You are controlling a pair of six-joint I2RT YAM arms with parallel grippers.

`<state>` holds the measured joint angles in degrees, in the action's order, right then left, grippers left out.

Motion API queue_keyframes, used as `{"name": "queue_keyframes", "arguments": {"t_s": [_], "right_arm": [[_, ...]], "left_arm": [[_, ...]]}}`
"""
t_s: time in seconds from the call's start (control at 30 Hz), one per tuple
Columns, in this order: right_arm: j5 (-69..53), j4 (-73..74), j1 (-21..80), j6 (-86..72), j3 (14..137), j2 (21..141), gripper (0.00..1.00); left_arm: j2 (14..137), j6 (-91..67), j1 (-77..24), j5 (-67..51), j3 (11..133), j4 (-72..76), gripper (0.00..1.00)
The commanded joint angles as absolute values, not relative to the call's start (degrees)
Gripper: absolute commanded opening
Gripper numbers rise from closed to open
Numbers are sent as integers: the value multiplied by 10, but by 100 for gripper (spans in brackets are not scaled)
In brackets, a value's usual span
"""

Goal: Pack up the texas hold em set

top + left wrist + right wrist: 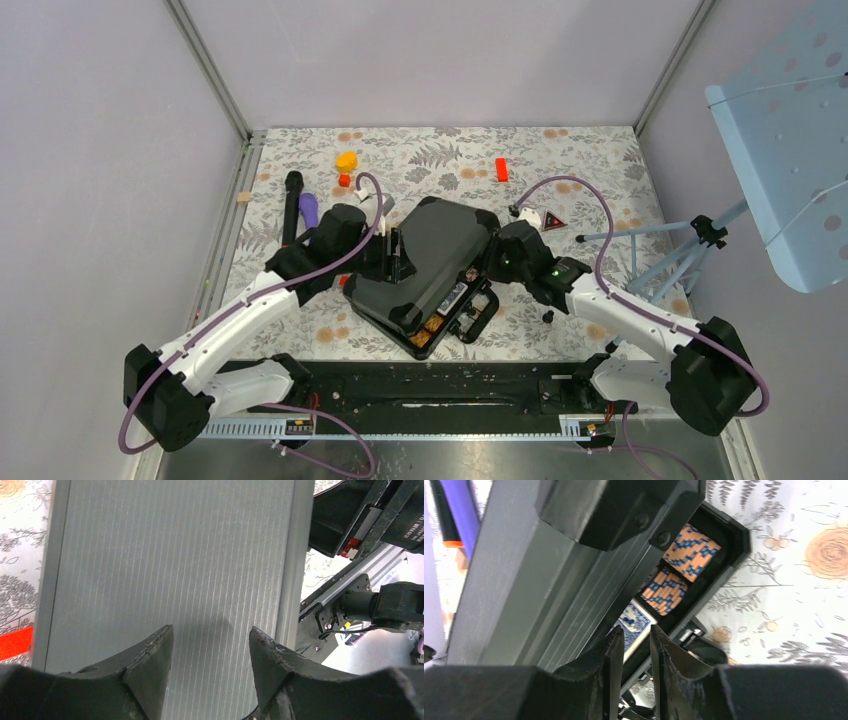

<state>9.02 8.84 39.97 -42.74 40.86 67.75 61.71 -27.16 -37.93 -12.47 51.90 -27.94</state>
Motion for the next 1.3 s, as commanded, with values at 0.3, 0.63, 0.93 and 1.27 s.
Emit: {"name": "queue_keyframes", "arguments": {"t_s": [0.3, 0.63, 0.93, 1.27], "right_arm": [[6, -36, 408, -468, 530, 744, 34], [-32, -15, 408, -461, 624, 819, 34], [15, 24, 408, -442, 591, 767, 34], [304, 329, 407, -451, 504, 580, 35]], "left_arm": [[525, -259, -332, 37, 580, -368, 79], [503, -270, -244, 4, 551, -364, 82], [515, -262, -236, -113, 537, -329, 82], [564, -266, -318, -160, 507, -265, 74]]}}
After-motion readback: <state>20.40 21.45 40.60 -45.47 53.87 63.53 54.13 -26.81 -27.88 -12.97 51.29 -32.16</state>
